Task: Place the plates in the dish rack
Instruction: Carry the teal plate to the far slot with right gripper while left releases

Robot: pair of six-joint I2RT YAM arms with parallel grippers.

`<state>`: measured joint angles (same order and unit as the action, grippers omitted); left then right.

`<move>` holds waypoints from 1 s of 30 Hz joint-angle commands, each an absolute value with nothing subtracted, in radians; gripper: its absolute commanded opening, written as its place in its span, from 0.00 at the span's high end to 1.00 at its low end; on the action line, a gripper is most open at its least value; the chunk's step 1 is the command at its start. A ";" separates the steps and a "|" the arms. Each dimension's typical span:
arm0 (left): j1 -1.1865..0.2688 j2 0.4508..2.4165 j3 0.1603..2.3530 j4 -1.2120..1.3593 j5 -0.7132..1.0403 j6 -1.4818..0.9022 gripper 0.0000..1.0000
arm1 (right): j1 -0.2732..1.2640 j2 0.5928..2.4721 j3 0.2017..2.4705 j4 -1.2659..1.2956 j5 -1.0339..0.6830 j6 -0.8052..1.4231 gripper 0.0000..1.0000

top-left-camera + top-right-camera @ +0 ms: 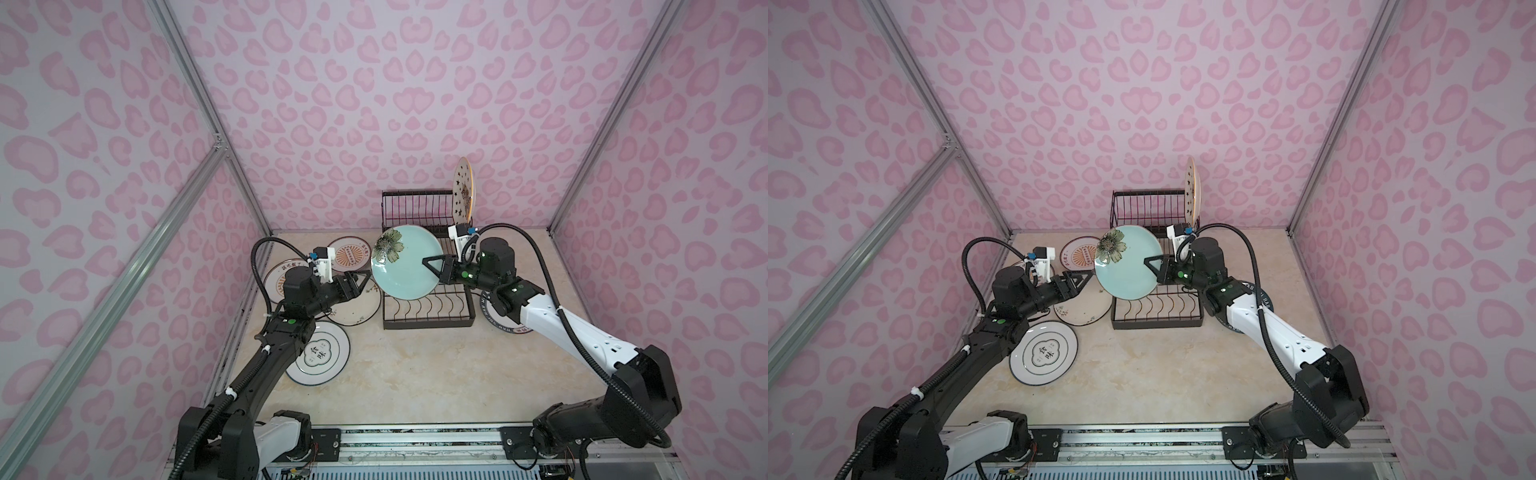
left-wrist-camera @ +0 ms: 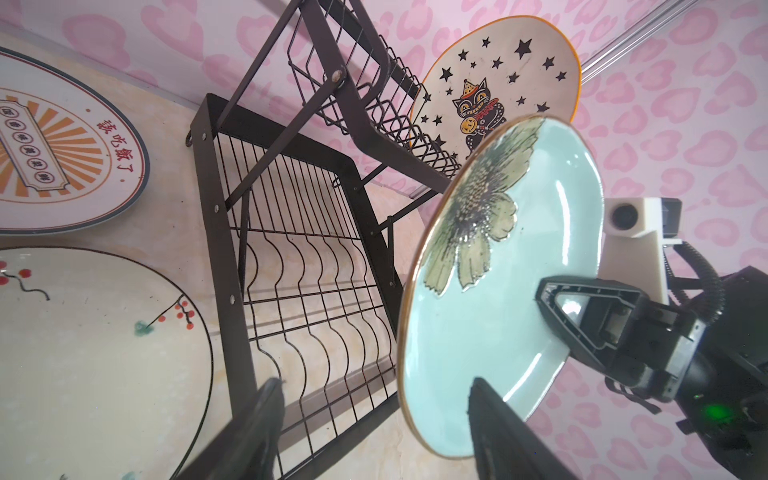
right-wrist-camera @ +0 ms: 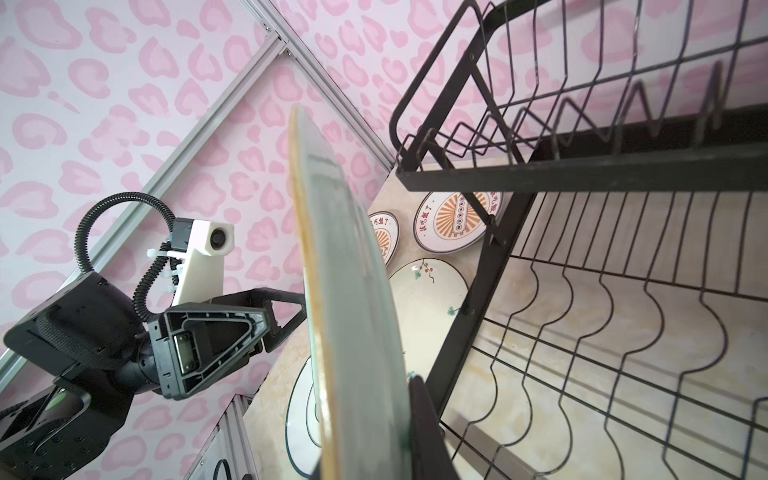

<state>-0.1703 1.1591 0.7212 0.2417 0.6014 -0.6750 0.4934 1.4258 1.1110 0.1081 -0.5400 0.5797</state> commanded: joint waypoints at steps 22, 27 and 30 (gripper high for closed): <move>-0.166 1.124 0.688 0.264 0.605 -0.686 0.28 | 0.439 1.541 1.532 -0.025 -0.316 0.396 1.00; -0.166 1.113 0.662 0.291 0.618 -0.695 0.28 | 0.443 1.599 1.639 -0.059 -0.197 0.360 1.00; -0.166 1.103 0.663 0.264 0.616 -0.676 0.28 | 0.446 1.632 1.701 -0.081 -0.134 0.335 1.00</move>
<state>-0.1665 1.1156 0.6632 0.2398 0.6052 -0.6888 0.4435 1.6169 1.6669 -0.1455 -0.2279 0.3691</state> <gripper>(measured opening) 0.720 0.116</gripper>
